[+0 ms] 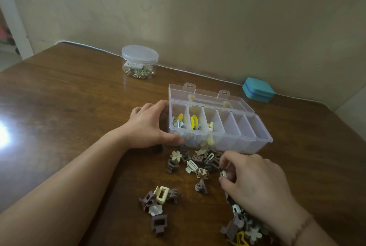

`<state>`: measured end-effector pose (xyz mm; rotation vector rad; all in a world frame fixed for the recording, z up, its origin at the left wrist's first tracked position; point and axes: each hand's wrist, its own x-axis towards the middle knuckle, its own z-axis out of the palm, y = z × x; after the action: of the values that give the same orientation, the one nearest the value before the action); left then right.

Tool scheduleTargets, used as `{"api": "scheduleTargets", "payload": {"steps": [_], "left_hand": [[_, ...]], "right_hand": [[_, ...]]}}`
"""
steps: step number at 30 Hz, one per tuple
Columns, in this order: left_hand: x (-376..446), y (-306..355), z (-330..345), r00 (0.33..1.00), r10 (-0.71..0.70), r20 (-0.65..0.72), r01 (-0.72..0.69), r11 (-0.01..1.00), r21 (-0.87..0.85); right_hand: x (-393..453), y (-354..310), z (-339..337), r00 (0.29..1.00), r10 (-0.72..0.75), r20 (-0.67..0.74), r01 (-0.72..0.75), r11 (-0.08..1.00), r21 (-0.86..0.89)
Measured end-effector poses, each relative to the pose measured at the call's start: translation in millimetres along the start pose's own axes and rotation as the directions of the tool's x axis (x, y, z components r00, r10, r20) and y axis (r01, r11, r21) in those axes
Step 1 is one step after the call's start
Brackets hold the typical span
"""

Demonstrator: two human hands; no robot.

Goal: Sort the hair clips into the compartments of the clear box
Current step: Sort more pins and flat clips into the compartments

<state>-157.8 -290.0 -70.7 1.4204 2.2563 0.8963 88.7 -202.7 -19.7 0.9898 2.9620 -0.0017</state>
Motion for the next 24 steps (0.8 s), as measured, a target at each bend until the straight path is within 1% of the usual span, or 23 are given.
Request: {"api": "scheduleTargets", "payload": {"steps": [2, 5, 6, 9, 10, 12, 14, 15, 16, 19, 20, 21, 22, 24], "left_hand": [[0, 0, 0, 1.000, 0.005, 0.002, -0.005, 1.000, 0.005], [1, -1, 1, 1.000, 0.011, -0.006, -0.011, 1.000, 0.010], [1, -2, 1, 1.000, 0.013, -0.007, -0.013, 1.000, 0.011], [1, -2, 1, 1.000, 0.021, -0.009, -0.021, 1.000, 0.010], [1, -2, 1, 1.000, 0.021, -0.009, -0.021, 1.000, 0.011], [0, -2, 1, 1.000, 0.018, -0.013, -0.018, 1.000, 0.012], [0, -1, 1, 1.000, 0.015, -0.014, -0.015, 1.000, 0.018], [1, -1, 1, 1.000, 0.014, -0.011, -0.014, 1.000, 0.023], [1, -1, 1, 1.000, 0.013, -0.008, -0.013, 1.000, 0.028], [2, -2, 2, 1.000, 0.010, -0.009, -0.010, 1.000, 0.026], [2, -2, 2, 1.000, 0.009, -0.010, -0.009, 1.000, 0.023], [2, -2, 2, 1.000, 0.008, -0.007, -0.008, 1.000, 0.020], [2, -2, 2, 1.000, 0.007, -0.003, -0.007, 1.000, 0.018], [1, -1, 1, 1.000, 0.001, 0.001, -0.001, 1.000, 0.016]], "right_hand": [[1, -1, -4, 1.000, 0.010, 0.013, -0.010, 0.999, 0.053], [14, -1, -24, 1.000, 0.010, -0.007, -0.008, 0.970, 0.243], [23, -3, -33, 1.000, -0.010, -0.029, 0.019, 0.949, 0.314], [62, -20, -56, 0.980, -0.070, -0.188, 0.154, 0.863, 0.481], [77, -27, -58, 0.974, -0.074, -0.216, 0.181, 0.826, 0.534], [105, -40, -54, 0.979, -0.082, -0.186, 0.179, 0.783, 0.596], [124, -47, -43, 0.989, -0.114, -0.098, 0.149, 0.810, 0.568], [128, -48, -37, 0.989, -0.127, -0.074, 0.147, 0.828, 0.540], [129, -46, -34, 0.988, -0.131, -0.082, 0.154, 0.837, 0.526], [113, -33, -37, 0.962, -0.124, -0.245, 0.241, 0.808, 0.538], [101, -26, -41, 0.951, -0.133, -0.278, 0.265, 0.814, 0.518], [89, -18, -45, 0.953, -0.149, -0.265, 0.265, 0.836, 0.481], [74, -10, -48, 0.965, -0.168, -0.201, 0.242, 0.868, 0.433], [44, 7, -45, 0.985, -0.173, 0.012, 0.160, 0.933, 0.321]]}}
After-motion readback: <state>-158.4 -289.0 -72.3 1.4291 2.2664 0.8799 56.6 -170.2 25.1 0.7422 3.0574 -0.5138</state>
